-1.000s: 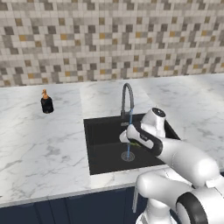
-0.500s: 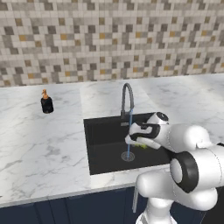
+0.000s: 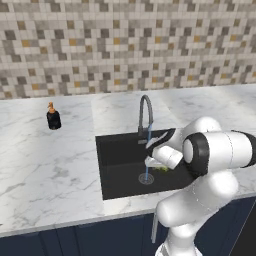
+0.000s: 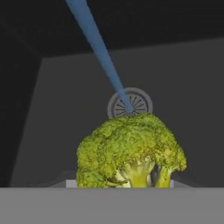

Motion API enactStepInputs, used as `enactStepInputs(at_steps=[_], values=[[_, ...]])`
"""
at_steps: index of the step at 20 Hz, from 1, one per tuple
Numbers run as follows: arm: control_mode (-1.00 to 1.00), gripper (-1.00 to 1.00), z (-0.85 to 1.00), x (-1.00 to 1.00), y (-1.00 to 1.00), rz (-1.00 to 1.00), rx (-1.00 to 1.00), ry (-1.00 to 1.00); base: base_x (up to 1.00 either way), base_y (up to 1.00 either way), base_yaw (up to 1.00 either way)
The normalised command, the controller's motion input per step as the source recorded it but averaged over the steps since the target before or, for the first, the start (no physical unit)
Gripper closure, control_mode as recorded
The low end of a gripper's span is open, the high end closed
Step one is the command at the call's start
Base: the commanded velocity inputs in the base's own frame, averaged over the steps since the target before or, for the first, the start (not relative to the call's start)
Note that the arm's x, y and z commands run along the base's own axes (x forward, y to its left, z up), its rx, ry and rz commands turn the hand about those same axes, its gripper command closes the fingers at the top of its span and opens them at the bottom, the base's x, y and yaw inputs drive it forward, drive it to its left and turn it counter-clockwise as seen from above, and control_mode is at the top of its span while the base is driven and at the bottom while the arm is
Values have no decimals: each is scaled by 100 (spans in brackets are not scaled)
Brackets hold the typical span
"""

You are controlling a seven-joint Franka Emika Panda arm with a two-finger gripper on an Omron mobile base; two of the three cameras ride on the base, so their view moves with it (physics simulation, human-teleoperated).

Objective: Turn on the sink faucet. Then move the broccoli from the counter to the sink. Turn off the sink. Move the vegetable from the sink to the pot next to the stove. Finally move the pot to the front left burner.

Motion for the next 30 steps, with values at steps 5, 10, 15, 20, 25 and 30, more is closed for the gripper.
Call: enactStepInputs(at_steps=[5, 10, 15, 20, 25, 30], values=[[-100, 100, -42, 31, -14, 2, 0, 3, 0, 0, 0], [-100, 100, -39, 24, -7, 1, 0, 2, 0, 0, 0], [-100, 100, -34, 19, -2, 1, 0, 3, 0, 0, 0], [-100, 100, -32, 19, 0, 1, 0, 4, 0, 0, 0], [-100, 100, -23, 14, 0, 0, 0, 5, 0, 0, 0], [-100, 100, -24, 13, 0, 1, 0, 4, 0, 0, 0]])
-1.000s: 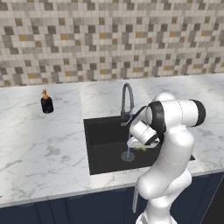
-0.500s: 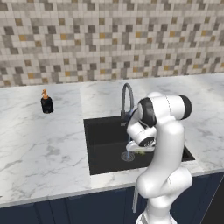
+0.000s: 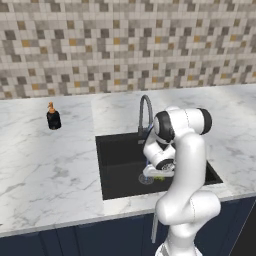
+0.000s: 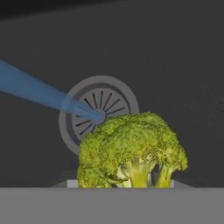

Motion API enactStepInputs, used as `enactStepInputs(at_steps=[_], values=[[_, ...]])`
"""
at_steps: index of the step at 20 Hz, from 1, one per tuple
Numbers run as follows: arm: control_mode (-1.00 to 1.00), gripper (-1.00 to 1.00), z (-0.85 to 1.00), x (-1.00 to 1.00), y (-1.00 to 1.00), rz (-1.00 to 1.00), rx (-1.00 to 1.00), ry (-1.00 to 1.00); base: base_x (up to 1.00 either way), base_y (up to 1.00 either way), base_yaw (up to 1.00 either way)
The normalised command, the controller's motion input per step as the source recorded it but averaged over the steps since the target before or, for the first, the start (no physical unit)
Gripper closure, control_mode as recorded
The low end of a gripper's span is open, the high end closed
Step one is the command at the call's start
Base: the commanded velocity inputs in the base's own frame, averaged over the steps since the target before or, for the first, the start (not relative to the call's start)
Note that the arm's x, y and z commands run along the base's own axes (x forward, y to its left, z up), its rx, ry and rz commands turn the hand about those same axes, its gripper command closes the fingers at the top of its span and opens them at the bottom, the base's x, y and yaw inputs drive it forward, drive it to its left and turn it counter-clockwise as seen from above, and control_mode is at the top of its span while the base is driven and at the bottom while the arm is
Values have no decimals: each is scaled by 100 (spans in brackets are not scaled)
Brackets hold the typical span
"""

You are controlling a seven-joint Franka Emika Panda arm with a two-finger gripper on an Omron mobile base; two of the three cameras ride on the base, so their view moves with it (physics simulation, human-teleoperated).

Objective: Turn on the sink faucet. Then move the broccoli from the counter to the sink. Turn off the sink. Move the vegetable from the sink to the pot next to the stove. Finally move the pot to the front left burner.

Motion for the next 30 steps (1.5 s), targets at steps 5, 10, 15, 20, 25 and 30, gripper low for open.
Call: enactStepInputs(at_steps=[5, 10, 15, 20, 25, 30], values=[[-100, 100, -26, 10, 0, 1, 0, 3, 0, 0, 0], [-100, -100, -33, 6, 0, 1, 0, 4, 0, 0, 0], [-100, -100, -19, 2, 0, 0, 0, 1, 0, 0, 0], [-100, -100, 20, -21, 0, 0, 0, -4, 0, 0, 0], [-100, -100, 37, -36, 0, 0, 0, -7, 0, 0, 0], [-100, -100, 62, -41, -5, 0, 0, -7, 0, 0, 0]])
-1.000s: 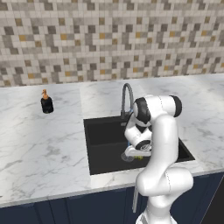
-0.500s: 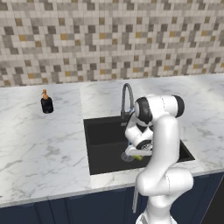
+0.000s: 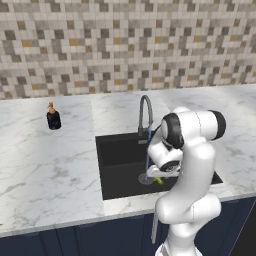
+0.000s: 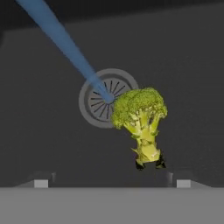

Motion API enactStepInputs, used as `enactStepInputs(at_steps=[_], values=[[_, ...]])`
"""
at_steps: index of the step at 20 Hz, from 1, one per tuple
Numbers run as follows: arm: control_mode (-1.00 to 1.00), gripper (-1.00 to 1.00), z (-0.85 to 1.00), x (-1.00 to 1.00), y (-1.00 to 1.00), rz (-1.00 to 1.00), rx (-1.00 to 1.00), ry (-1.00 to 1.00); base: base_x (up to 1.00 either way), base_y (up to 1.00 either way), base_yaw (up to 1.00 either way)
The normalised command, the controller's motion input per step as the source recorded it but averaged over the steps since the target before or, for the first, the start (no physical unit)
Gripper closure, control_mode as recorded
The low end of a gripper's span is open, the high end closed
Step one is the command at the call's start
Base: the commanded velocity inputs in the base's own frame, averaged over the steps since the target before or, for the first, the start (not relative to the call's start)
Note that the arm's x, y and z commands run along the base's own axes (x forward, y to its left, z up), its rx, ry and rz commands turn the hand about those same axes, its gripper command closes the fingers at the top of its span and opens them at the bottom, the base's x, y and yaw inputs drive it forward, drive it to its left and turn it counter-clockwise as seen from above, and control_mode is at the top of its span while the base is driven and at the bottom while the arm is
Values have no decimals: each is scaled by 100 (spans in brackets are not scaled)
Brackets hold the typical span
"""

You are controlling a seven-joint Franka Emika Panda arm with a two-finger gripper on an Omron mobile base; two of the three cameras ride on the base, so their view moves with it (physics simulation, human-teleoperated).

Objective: Turn on the sink faucet. Then move the broccoli from the counter to the sink. Turn off the sink. Move the vegetable from the sink to the pot next to the stove. Finally move the pot to the front left burner.

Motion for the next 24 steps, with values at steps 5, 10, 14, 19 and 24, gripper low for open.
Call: enactStepInputs(at_steps=[5, 10, 14, 19, 24], values=[[-100, -100, 83, -28, -8, 0, 0, -4, 0, 0, 0], [-100, -100, 99, -7, -16, 0, 0, -2, 0, 0, 0], [-100, -100, 100, 0, -19, 0, 0, 0, 0, 0, 0], [-100, -100, 90, -4, -22, 0, 0, 0, 0, 0, 0], [-100, -100, 58, -3, -30, 0, 0, 0, 0, 0, 0]])
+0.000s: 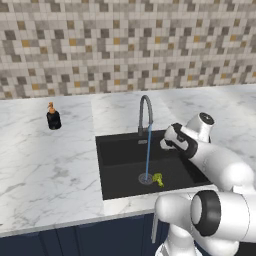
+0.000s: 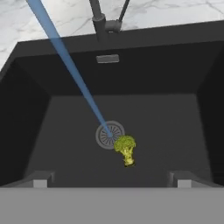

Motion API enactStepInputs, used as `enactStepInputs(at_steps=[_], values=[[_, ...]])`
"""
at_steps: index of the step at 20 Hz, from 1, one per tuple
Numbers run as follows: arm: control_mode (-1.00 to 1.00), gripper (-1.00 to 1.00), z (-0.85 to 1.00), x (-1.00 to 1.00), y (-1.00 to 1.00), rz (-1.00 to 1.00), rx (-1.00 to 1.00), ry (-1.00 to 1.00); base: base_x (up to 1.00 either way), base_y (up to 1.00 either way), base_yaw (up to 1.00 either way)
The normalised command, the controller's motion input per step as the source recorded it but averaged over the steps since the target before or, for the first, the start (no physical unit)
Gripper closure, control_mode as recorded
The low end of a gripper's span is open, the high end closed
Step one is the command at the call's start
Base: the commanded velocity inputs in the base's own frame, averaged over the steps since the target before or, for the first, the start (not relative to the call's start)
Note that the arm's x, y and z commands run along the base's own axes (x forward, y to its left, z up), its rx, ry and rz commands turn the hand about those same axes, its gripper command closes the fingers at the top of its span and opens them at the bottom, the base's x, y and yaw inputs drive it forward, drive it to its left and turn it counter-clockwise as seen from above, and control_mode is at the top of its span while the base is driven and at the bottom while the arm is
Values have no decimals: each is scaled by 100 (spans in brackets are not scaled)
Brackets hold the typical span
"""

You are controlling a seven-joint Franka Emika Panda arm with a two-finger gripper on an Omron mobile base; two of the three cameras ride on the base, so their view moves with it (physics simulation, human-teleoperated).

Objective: Turn on the sink faucet. Then move the broccoli from the counter to the sink. Turn off the sink. Move the vegetable from the sink to the pot next to the stove. Finally move the pot to the front left burner.

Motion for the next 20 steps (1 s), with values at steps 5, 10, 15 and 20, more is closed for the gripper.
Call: enactStepInputs(at_steps=[5, 10, 15, 20], values=[[-100, -100, 21, 0, -37, 1, 0, -1, 0, 0, 0], [-100, -100, 1, 0, -35, 4, 1, -1, 0, 0, 0], [-100, -100, 2, 0, -17, 0, 2, 0, 0, 0, 0], [-100, -100, 0, 19, -24, 5, 6, -6, 0, 0, 0]])
